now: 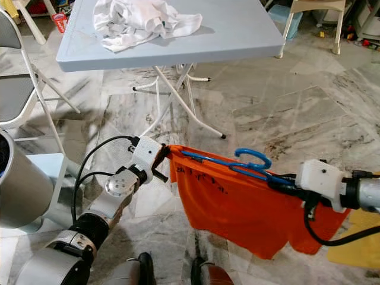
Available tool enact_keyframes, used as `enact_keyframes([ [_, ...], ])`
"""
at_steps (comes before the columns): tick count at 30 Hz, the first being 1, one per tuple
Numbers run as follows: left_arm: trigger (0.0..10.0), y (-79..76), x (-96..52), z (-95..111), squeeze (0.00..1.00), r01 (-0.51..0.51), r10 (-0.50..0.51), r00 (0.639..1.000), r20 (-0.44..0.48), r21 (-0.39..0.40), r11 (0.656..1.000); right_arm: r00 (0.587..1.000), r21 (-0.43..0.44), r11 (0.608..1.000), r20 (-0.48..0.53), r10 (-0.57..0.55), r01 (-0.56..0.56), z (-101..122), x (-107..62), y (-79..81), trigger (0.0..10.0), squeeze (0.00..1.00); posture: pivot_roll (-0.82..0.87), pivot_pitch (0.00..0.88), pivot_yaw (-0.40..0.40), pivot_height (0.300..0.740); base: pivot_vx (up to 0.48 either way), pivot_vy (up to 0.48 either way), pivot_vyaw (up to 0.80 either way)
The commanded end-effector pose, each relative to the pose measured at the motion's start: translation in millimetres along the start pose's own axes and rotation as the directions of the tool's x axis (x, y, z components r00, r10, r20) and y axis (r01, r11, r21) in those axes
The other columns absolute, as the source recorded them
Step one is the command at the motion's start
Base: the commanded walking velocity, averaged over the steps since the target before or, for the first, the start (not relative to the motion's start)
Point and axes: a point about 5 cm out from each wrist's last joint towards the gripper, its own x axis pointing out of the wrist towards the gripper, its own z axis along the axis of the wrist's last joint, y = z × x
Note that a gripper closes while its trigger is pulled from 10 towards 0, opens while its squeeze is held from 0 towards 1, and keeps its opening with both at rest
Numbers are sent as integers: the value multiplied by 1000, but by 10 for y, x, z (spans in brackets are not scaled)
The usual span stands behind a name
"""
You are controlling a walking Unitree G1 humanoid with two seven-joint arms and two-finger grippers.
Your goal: Hang hanger
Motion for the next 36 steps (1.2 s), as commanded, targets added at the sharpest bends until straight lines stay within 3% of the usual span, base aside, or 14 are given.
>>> enact_keyframes([
  [1,10000,512,-329,-471,0,-258,233,947,-219,-92,962,997,-2,998,-41,-61,61,22,-328,-133,10000,0,-97,224,10,740,0,0,0],
  [2,10000,493,-318,-462,63,-252,227,950,-215,-97,963,998,-6,999,-48,-51,51,10,-297,-112,10000,0,-97,224,10,740,0,0,0],
  [3,10000,477,-306,-449,839,-247,223,952,-208,-97,964,997,-9,999,-55,-45,45,-5,-266,-94,10000,0,-98,222,8,740,0,0,0],
  [4,10000,456,-290,-431,1000,-240,216,956,-197,-107,965,997,-11,999,-62,-39,39,-25,-225,-70,10000,0,-97,221,7,740,0,0,0],
  [8,10000,404,-245,-355,1000,-218,202,968,-151,-104,970,998,-13,1000,-63,-27,26,-52,-50,19,10000,0,-97,221,7,740,0,0,0],
  [11,10000,424,-215,-196,1000,-230,230,972,-46,16,973,999,-11,1000,-39,-17,16,-21,141,111,10000,0,-97,222,2,740,0,0,0],
  [12,10000,424,-215,-196,1000,-230,230,972,-46,16,973,999,-11,1000,-39,-17,16,-21,141,111,10000,0,-97,222,2,740,0,0,0],
  [13,10000,442,-200,-71,1000,-250,248,968,35,69,966,1000,-5,1000,-17,3,-3,-13,277,200,10000,0,-94,221,1,740,0,0,0],
  [15,10000,451,-190,12,1000,-263,255,963,83,102,959,1000,3,1000,4,25,-25,-4,386,286,10000,0,-94,221,1,740,0,0,0],
  [21,10000,372,-157,88,1000,-216,192,974,124,221,951,998,-1,999,26,50,-50,6,660,470,10000,0,-84,216,0,740,0,0,0],
  [24,10000,188,-129,71,1000,-94,73,991,110,201,975,1000,-41,999,9,2,-1,16,808,488,10000,0,-84,214,-2,740,0,0,0],
  [30,10000,-5,-109,26,1000,8,-20,997,80,146,989,991,-83,988,31,-128,130,108,1005,425,10000,0,-90,213,-5,740,0,0,0],
  [33,10000,-162,-117,37,1000,114,-129,987,96,147,983,974,-114,967,35,-224,226,167,1108,347,10000,0,-98,215,-8,740,0,0,0],
  [36,10000,-225,-114,55,1000,145,-160,982,104,140,980,965,-118,958,53,-257,262,237,1178,319,10000,0,-99,216,-11,740,0,0,0],
])
